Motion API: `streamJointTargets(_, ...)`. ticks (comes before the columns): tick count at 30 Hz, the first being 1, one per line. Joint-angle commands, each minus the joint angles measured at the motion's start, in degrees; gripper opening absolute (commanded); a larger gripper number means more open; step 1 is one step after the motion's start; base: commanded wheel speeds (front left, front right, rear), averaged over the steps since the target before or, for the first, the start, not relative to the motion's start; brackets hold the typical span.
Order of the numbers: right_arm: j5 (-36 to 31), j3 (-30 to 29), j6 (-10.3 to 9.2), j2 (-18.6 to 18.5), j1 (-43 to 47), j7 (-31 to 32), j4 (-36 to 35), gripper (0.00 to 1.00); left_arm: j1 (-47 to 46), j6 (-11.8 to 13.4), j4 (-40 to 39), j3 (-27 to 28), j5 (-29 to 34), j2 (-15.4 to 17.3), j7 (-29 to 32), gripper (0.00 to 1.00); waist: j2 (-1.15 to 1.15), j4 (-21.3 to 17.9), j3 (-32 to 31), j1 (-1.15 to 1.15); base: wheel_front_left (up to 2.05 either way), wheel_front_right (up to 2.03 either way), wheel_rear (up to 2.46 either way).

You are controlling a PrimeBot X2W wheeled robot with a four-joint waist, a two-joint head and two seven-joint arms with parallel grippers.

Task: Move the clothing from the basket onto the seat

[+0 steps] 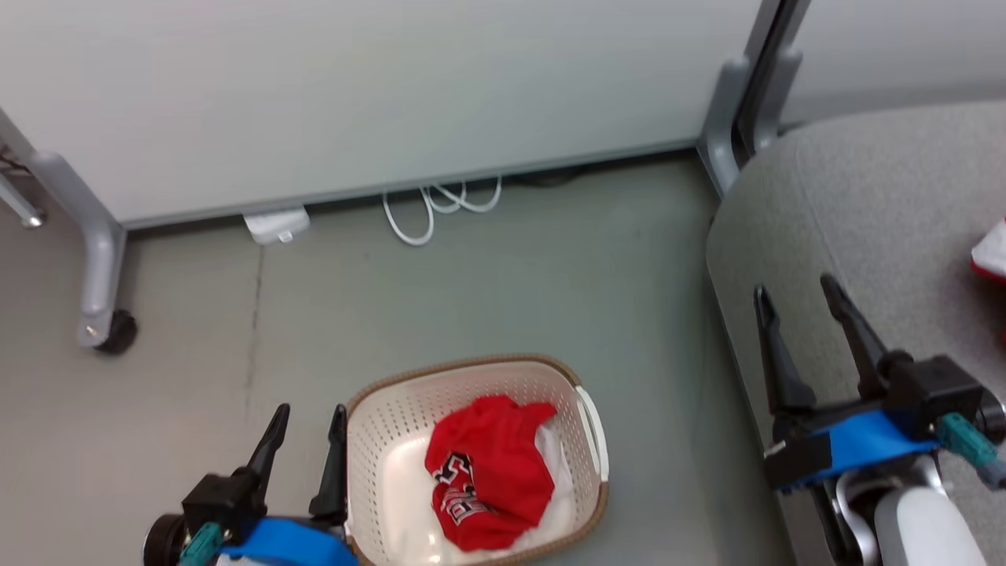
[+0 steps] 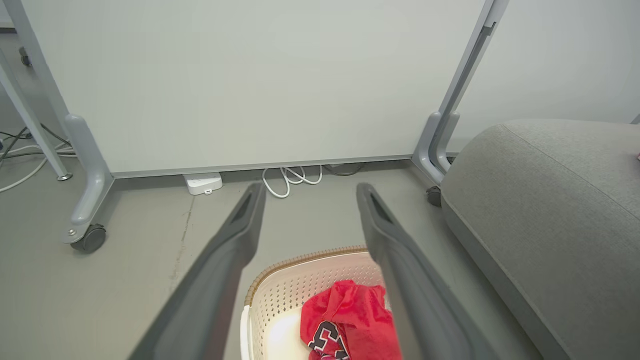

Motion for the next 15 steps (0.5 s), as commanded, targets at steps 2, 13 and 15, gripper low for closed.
streamJointTargets(2, 0.6, 0.6, -0.02, 0.3, -2.7, -0.7, 0.2, 1.0, -2.3, -0.3, 1.1, -0.7, -0.1, 0.2, -0.2, 1.0, 0.0, -3.0, 7.1, -0.01, 0.0, 0.0, 0.0)
streamJointTargets(13, 1.7, 5.2, -0.02, 1.6, -16.2, -5.0, 3.2, 1.0, -17.8, -1.4, 18.5, -5.8, -3.0, 0.2, 1.0, 1.0, 0.0, -9.3, 24.2, -0.01, 0.0, 0.0, 0.0)
streamJointTargets(15, 2.2, 6.5, -0.02, 1.9, -18.1, -6.1, 3.9, 1.0, -20.2, -1.3, 22.0, -5.8, -3.8, 0.3, 1.9, 1.0, 0.0, -10.6, 26.4, -0.01, 0.0, 0.0, 0.0)
